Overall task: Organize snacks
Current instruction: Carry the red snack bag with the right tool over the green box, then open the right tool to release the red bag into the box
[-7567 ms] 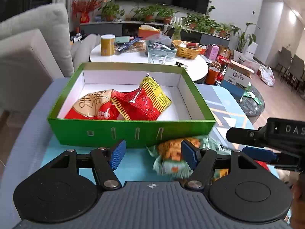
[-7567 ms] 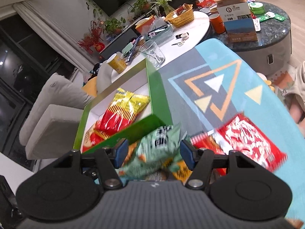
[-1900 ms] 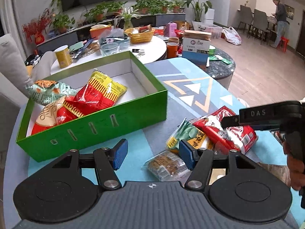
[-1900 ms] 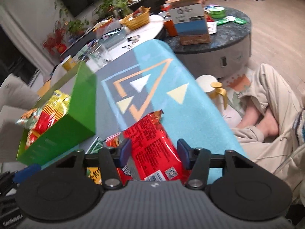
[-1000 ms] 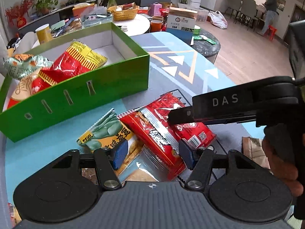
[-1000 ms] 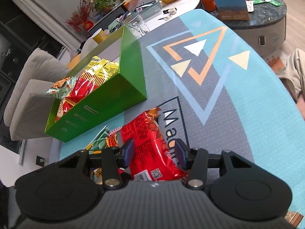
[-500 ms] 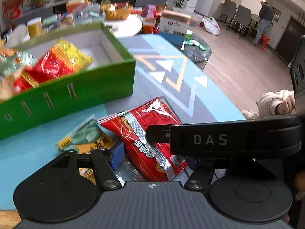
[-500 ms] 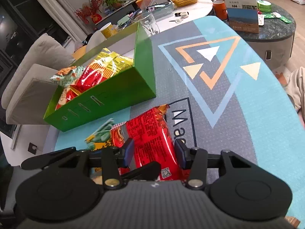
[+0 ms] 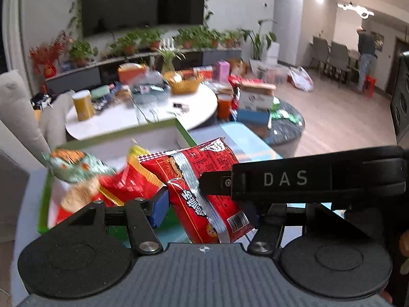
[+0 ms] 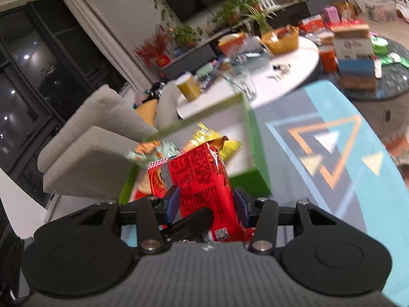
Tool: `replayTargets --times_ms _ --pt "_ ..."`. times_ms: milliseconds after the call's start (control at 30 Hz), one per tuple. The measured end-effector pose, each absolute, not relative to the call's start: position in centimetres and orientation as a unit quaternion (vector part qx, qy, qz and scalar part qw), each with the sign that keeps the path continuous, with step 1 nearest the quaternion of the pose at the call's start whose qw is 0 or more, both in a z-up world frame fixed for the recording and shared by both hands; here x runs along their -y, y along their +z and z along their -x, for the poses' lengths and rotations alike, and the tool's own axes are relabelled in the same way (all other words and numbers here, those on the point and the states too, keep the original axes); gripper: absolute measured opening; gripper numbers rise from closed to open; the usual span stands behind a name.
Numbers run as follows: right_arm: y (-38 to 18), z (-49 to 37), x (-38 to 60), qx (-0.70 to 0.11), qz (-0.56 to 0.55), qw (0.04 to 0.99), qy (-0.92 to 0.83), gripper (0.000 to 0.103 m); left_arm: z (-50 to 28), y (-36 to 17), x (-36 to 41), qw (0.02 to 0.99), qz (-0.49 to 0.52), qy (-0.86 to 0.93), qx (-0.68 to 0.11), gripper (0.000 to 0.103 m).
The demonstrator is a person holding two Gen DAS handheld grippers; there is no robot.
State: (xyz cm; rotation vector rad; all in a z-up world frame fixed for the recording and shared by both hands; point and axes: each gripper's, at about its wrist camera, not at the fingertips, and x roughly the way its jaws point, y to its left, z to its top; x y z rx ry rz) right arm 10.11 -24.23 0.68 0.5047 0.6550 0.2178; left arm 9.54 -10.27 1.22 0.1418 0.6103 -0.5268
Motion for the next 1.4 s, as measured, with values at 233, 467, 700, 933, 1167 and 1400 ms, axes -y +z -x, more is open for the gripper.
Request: replayTargets --times_ms 233,467,700,933,1167,1400 --pt "1.6 -12.9 24.3 -0.300 -0.265 0.908 0.123 0.037 -11.8 2.6 9.9 0.931 -0.075 -0.232 -0.270 0.056" --pt "1.8 -14.7 24.4 -0.288 -0.278 0.908 0.125 0.037 -14.0 3.0 10.1 0.935 -0.087 -0.227 -0.256 0.056" --pt "0.8 -16.8 24.7 -0.292 -0.289 0.905 0.115 0.037 -16.5 1.8 10.5 0.934 -0.092 -0.228 -0.259 0.057" --pt "-1.4 -18.5 24.6 -0.310 -0.298 0.897 0.102 0.037 -18.9 -0.5 10.8 0.928 -0.091 -0.228 -0.282 0.057" --pt "-3.5 -19.1 25.0 -0.336 -0.301 0.889 0.072 0.037 -20.5 -3.2 10.7 0.914 -0.081 -0.239 -0.317 0.058" --pt "-3.3 -18.1 25.4 -0.338 -0.285 0.895 0.062 0.037 -20.4 -4.0 10.0 0.912 -0.092 -0.224 -0.331 0.058"
